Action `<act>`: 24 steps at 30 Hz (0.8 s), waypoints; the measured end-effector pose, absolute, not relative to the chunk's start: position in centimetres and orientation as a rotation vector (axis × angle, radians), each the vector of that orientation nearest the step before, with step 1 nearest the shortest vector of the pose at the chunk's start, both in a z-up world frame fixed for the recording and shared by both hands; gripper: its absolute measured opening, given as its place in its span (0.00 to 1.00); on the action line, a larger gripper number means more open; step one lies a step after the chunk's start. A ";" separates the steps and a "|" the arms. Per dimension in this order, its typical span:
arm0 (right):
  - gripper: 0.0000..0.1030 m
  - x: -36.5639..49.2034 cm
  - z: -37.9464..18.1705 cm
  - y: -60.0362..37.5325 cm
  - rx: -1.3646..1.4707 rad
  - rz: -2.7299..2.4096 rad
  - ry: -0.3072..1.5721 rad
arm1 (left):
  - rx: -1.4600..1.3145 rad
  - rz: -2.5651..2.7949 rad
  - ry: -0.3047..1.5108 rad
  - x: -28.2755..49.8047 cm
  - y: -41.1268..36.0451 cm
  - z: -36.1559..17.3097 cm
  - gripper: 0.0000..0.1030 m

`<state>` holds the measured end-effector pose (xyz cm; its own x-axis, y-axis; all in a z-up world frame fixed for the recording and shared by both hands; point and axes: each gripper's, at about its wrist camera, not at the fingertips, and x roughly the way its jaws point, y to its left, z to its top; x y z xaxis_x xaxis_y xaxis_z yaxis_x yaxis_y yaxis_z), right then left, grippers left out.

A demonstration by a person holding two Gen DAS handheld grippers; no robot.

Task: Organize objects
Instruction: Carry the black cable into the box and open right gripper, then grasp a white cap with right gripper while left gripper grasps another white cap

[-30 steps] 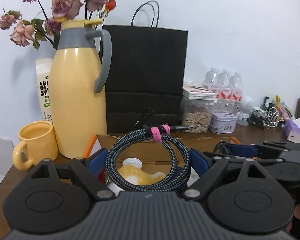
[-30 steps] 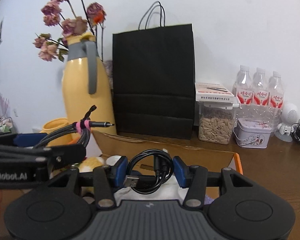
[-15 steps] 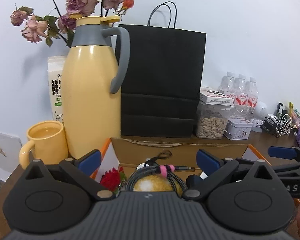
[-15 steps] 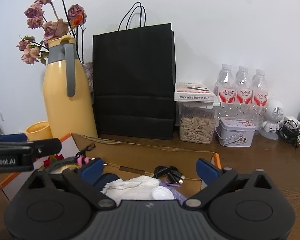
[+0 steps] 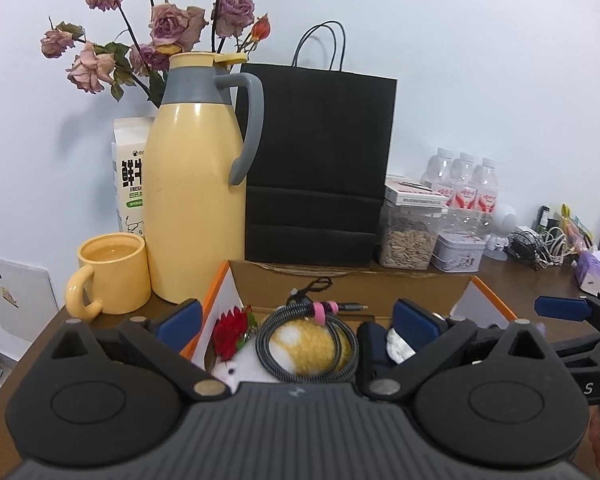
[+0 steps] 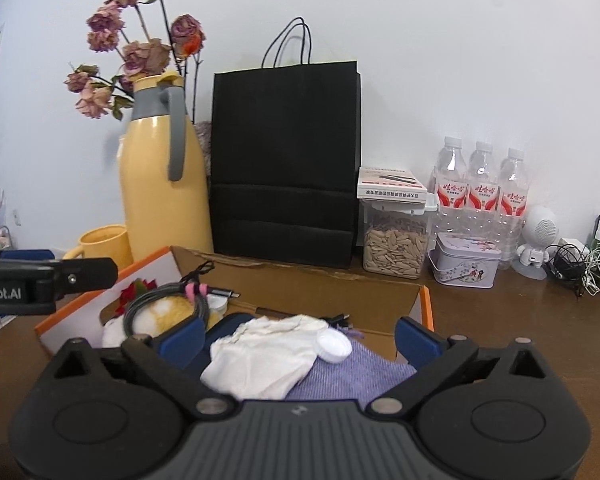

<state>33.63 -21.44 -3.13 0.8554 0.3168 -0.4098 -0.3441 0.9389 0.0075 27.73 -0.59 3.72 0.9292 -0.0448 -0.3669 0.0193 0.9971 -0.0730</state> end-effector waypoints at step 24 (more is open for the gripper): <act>0.88 24.9 -8.6 -20.9 -0.142 0.426 0.577 | 0.029 -0.068 0.559 20.3 -1.4 -2.6 1.00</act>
